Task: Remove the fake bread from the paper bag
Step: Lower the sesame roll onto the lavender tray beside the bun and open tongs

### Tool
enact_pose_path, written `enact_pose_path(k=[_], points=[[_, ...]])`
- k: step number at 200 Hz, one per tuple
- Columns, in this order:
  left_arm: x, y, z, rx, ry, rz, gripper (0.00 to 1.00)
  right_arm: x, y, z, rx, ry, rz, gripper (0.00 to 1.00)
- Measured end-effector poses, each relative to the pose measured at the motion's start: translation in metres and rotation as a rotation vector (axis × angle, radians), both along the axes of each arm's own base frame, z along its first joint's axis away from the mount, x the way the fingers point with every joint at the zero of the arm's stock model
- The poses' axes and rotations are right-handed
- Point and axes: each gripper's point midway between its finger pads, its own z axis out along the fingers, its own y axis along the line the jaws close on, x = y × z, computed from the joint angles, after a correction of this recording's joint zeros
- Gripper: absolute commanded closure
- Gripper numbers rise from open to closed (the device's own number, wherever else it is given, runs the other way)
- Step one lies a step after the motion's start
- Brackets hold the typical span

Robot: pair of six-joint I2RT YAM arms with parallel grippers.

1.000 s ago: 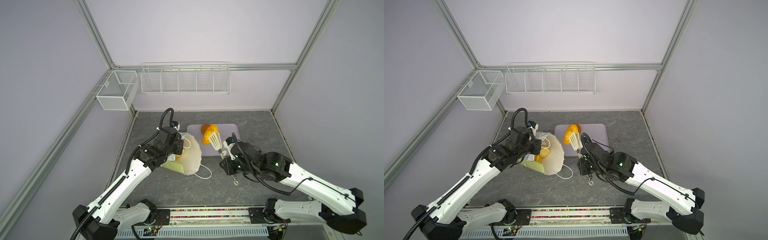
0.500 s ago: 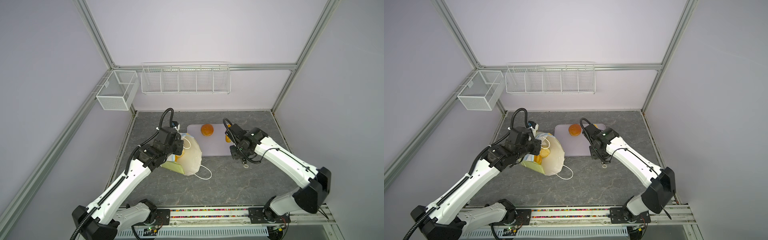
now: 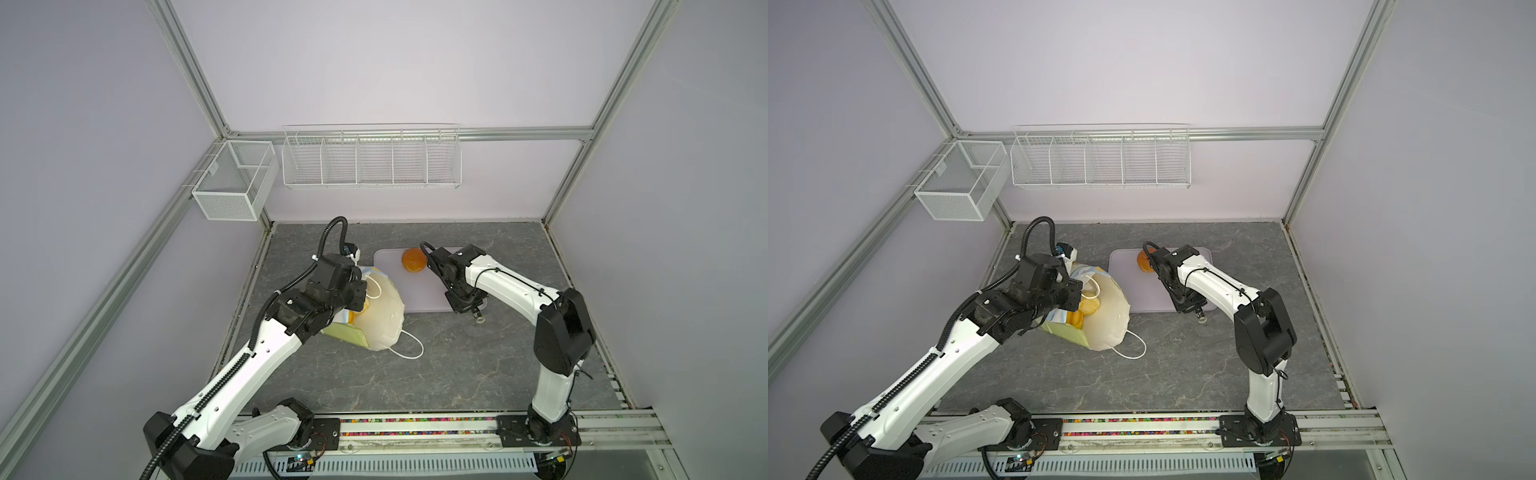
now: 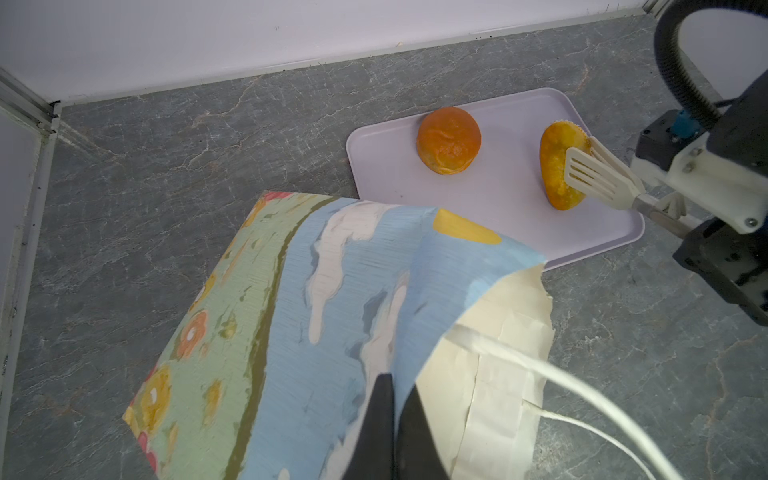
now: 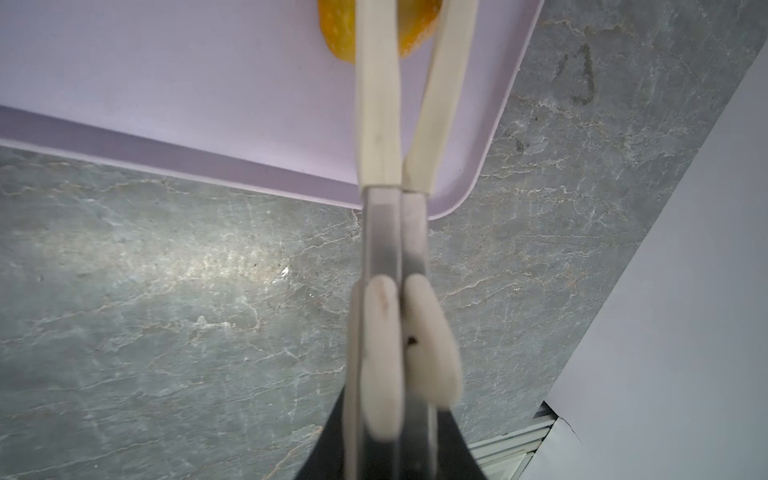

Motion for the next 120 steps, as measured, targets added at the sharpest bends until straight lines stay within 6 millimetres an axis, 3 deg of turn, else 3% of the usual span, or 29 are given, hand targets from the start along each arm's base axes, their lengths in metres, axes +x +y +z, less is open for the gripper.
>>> enact_pose_path(k=[48,120], points=[[0.002,0.002,0.000,0.002,-0.002,0.006,1.00,-0.007,0.012,-0.001,0.048,0.031,0.014,0.59],[0.004,0.000,-0.001,-0.002,0.002,0.004,1.00,-0.022,0.042,0.002,0.126,0.071,0.060,0.54]])
